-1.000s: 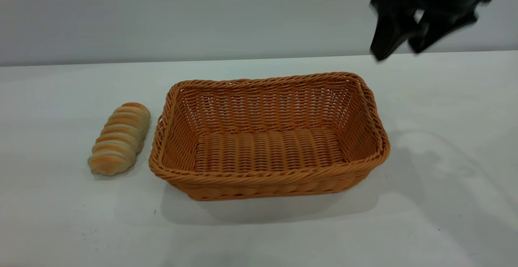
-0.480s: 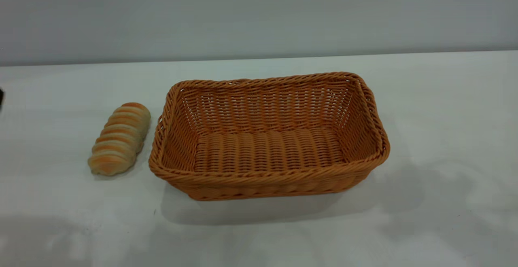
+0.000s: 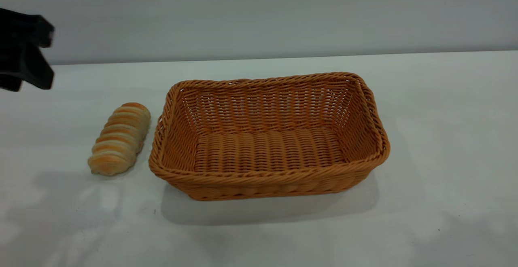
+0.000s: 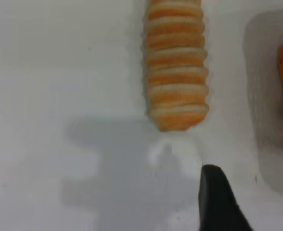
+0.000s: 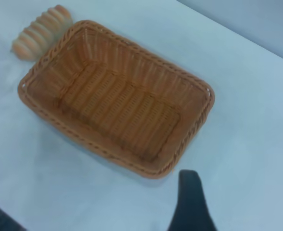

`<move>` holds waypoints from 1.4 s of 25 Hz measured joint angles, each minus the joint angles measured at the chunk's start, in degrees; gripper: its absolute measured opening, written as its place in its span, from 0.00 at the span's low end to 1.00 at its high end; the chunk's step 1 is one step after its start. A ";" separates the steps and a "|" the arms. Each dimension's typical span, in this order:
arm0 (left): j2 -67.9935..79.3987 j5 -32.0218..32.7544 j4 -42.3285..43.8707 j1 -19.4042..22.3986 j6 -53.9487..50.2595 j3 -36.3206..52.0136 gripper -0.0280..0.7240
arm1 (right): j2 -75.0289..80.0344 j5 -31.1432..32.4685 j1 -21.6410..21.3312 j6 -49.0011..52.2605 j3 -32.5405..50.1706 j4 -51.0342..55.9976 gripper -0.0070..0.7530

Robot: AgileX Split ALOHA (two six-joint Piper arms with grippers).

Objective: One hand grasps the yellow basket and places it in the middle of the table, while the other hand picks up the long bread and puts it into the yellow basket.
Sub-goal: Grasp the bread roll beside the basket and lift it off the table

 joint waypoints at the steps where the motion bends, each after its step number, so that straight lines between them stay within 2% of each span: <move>1: 1.56 0.05 0.00 0.00 0.31 -0.88 0.57 | -1.24 0.29 0.00 -0.06 0.73 0.00 0.78; 9: 14.23 -0.71 0.00 0.00 1.31 -7.40 0.57 | -10.34 1.98 0.00 -0.06 6.24 2.05 0.78; 20: 31.03 -3.09 0.17 0.00 2.51 -19.04 0.57 | -18.44 6.66 0.00 -0.06 6.67 3.47 0.78; 30: 39.47 -5.71 2.19 0.00 2.86 -22.78 0.57 | -18.91 8.69 0.00 -0.06 6.67 5.01 0.78; 33: 39.99 -6.18 3.58 0.00 2.86 -22.78 0.54 | -18.91 8.81 0.00 -0.06 6.67 5.06 0.78; 35: 40.01 -6.24 4.36 0.11 2.86 -22.78 0.47 | -18.91 8.80 0.00 -0.06 6.67 5.06 0.78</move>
